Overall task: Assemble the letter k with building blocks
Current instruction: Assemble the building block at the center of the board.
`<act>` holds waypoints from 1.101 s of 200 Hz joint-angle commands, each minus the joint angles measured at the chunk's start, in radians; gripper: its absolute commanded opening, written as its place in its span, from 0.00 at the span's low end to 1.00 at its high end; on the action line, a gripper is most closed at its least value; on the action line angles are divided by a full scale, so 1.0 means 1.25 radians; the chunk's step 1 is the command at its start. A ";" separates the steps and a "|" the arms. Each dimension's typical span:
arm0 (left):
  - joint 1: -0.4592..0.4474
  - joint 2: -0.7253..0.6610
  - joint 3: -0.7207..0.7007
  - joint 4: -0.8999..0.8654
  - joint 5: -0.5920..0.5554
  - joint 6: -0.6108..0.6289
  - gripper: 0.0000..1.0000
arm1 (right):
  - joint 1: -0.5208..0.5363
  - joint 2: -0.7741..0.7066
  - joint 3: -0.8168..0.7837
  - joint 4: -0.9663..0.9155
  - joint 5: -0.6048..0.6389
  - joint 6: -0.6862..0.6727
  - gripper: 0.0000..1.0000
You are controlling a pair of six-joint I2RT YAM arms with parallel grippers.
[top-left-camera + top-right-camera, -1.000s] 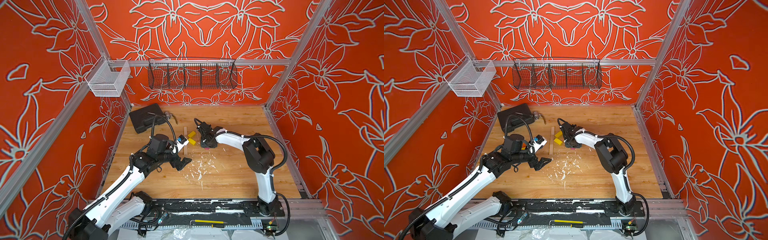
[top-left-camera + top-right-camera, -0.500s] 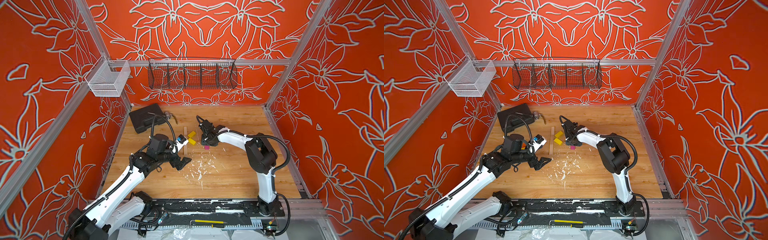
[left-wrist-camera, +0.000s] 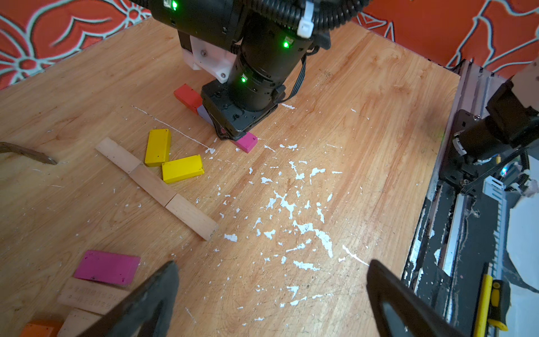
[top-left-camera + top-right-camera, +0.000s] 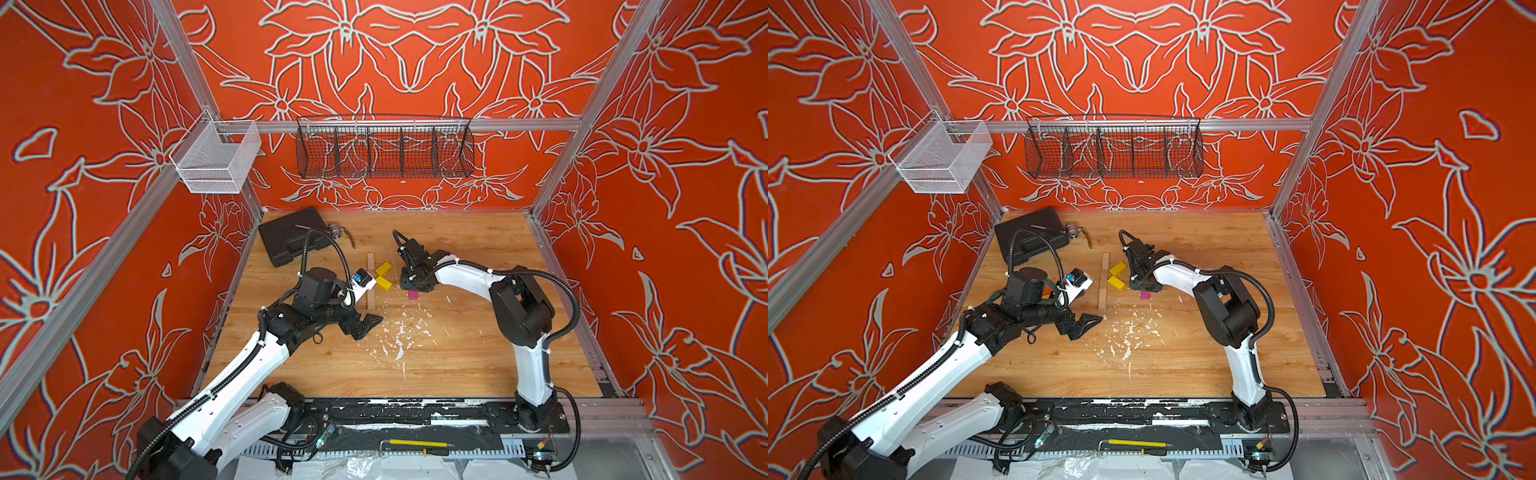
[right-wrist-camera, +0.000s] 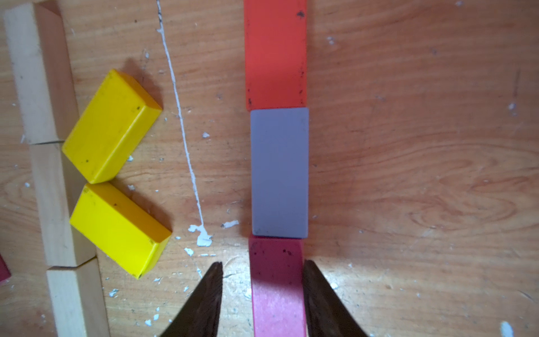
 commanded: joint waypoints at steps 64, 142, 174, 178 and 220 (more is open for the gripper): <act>0.009 0.003 0.012 0.009 0.016 0.003 0.98 | -0.004 0.012 0.001 -0.041 0.042 0.012 0.47; 0.012 0.005 0.013 0.011 0.023 -0.002 0.98 | -0.003 0.029 0.007 -0.041 0.044 0.008 0.40; 0.015 0.007 0.014 0.010 0.025 -0.003 0.98 | -0.003 0.029 0.009 -0.042 0.046 0.007 0.38; 0.014 0.008 0.014 0.010 0.025 -0.002 0.98 | -0.003 0.030 0.009 -0.042 0.046 0.007 0.38; 0.018 0.010 0.015 0.010 0.029 -0.005 0.98 | -0.003 0.029 0.009 -0.040 0.045 0.006 0.38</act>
